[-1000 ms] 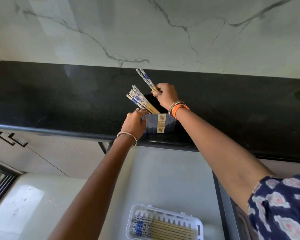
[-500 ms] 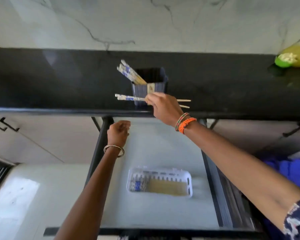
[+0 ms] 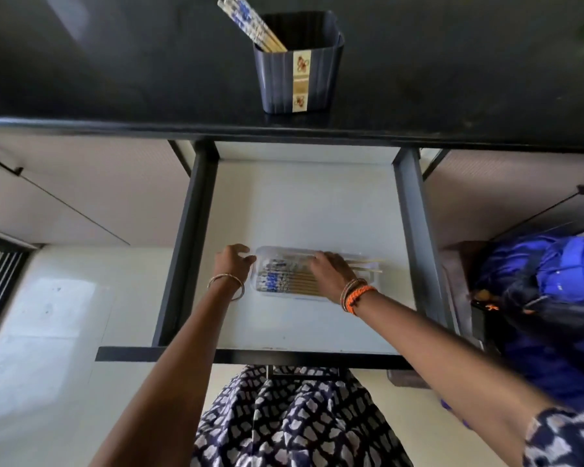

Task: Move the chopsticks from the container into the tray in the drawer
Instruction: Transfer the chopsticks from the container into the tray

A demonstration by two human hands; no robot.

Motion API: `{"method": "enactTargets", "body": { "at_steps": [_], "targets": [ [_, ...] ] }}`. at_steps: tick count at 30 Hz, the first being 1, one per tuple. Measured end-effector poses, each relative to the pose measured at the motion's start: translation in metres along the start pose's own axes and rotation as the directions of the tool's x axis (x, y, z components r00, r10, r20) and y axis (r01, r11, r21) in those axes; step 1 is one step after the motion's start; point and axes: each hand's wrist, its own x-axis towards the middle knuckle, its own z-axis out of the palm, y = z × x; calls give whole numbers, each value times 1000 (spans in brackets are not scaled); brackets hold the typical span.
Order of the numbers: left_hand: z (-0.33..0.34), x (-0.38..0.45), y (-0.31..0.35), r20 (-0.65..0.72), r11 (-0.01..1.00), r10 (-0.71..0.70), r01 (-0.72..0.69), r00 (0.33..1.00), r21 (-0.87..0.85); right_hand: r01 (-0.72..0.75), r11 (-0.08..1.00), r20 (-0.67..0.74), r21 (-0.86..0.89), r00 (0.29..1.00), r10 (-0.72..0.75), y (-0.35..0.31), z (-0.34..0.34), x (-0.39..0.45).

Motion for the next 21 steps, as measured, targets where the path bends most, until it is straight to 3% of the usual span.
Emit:
{"method": "enactTargets", "body": {
  "at_steps": [4,12,21],
  "targets": [
    [-6,0,2,101,1000,-13,10,995,23,-19,991,17,-134,1000,21,8,7,14],
    [2,-2,11,66,990,23,-33,998,140,22,977,67,-213,998,-8,-1,9,28],
    [6,4,-1,98,1000,2,-4,995,22,-52,978,63,-202,996,66,-8,3,26]
  ]
}}
